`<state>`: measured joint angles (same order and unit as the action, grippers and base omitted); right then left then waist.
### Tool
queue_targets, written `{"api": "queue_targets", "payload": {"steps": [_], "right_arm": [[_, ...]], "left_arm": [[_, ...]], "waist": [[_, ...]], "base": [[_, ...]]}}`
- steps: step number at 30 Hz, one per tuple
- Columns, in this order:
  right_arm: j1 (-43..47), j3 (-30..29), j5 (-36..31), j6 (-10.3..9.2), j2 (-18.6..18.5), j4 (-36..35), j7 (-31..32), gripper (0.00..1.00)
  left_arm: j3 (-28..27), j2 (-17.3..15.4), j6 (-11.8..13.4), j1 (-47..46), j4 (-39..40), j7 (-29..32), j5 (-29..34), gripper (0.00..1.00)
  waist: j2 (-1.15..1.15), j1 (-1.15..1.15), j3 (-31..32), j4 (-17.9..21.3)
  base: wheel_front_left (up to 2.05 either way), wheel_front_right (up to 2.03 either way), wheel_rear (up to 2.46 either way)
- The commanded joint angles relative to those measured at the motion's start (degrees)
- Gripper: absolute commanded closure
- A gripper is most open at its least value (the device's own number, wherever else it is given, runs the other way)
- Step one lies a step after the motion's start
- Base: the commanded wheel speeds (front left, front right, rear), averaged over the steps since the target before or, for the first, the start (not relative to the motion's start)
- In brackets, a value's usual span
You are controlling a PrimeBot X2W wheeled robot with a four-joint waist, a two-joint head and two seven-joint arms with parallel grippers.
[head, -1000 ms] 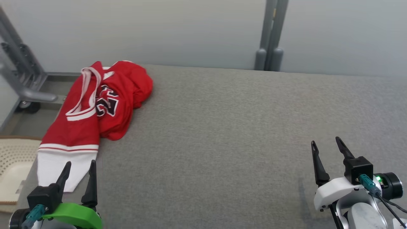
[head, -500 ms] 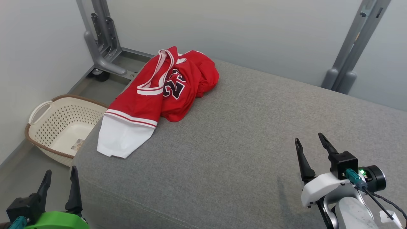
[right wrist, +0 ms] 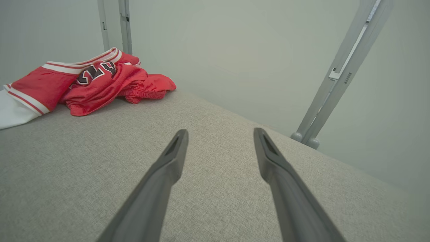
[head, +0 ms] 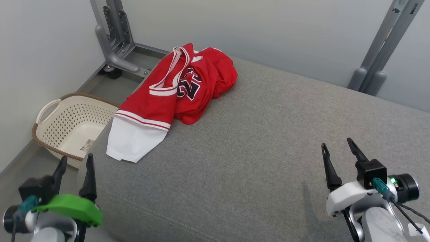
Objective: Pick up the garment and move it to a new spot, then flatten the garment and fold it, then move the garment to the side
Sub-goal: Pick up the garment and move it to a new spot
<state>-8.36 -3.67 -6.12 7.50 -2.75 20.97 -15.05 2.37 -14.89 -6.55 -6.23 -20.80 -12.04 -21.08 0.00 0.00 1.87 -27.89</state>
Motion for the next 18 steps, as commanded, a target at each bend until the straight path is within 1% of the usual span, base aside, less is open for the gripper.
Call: {"api": "queue_targets", "payload": {"steps": [1, 2, 3, 4, 5, 8, 11, 14, 16, 18], "right_arm": [[-1.9, -0.2, -1.7, -0.02, -0.3, -0.8, -0.2, 0.0], [-2.9, -0.2, -2.8, -0.02, -0.4, -1.2, -0.2, 0.0], [-4.0, 0.0, -3.9, -0.02, -0.7, -1.5, -0.2, 0.0], [-5.3, 0.2, -4.6, -0.02, -1.2, -1.7, -0.2, 0.0], [-6.6, 0.4, -5.3, -0.02, -1.6, -2.0, 0.0, 0.0], [-9.0, 0.6, -7.1, -0.02, -2.6, -2.9, 0.8, 0.0], [-10.3, 1.2, -7.9, -0.02, -3.5, -3.6, 1.7, 0.0], [-11.1, 1.7, -8.3, -0.02, -4.4, -4.7, 2.5, 0.0], [-11.4, 1.8, -8.4, -0.02, -4.9, -5.7, 2.9, 0.0], [-11.5, 1.9, -8.3, -0.02, -5.1, -6.7, 3.4, 0.0]], "left_arm": [[1.0, 0.3, -0.4, -3.8, -1.1, 2.2, -1.6, 0.0], [1.9, 0.6, -0.6, -6.3, -1.9, 4.3, -3.1, 0.0], [3.1, 0.0, -0.8, -9.1, -2.8, 6.5, -3.9, 0.0], [4.4, -0.4, -0.9, -11.9, -3.3, 8.4, -6.0, 0.0], [6.7, -0.7, -0.9, -14.8, -3.2, 10.4, -8.9, 0.0], [13.2, -4.5, -0.9, -21.6, -3.6, 14.8, -16.4, 0.0], [18.3, -7.6, -0.9, -27.1, -5.5, 15.9, -22.0, 0.0], [22.0, -9.7, -0.9, -31.1, -8.3, 16.1, -28.1, 0.0], [24.5, -11.3, -0.9, -33.2, -10.4, 16.3, -30.7, 0.0], [27.1, -12.5, -0.9, -35.0, -12.7, 15.7, -32.0, 0.0]], "waist": [[0.0, 0.0, -6.2, 2.1], [0.0, 0.0, -8.4, 2.7], [0.0, 0.0, -10.8, 3.4], [0.0, 0.0, -13.1, 4.1], [0.0, 0.0, -15.3, 4.7], [0.0, 0.0, -20.8, 6.0], [0.0, 0.0, -24.2, 7.3], [0.0, 0.0, -26.8, 8.8], [0.0, 0.0, -28.1, 9.5], [0.0, 0.0, -29.1, 10.2]], "base": [[0.0, 0.0, 0.0], [0.0, 0.0, 0.0], [0.0, 0.0, 0.0], [0.0, 0.0, 0.0], [0.0, 0.0, 0.0], [0.0, 0.0, 0.0], [0.0, 0.0, 0.0], [0.0, 0.0, 0.0], [0.0, 0.0, 0.0], [0.0, 0.0, 0.0]]}}
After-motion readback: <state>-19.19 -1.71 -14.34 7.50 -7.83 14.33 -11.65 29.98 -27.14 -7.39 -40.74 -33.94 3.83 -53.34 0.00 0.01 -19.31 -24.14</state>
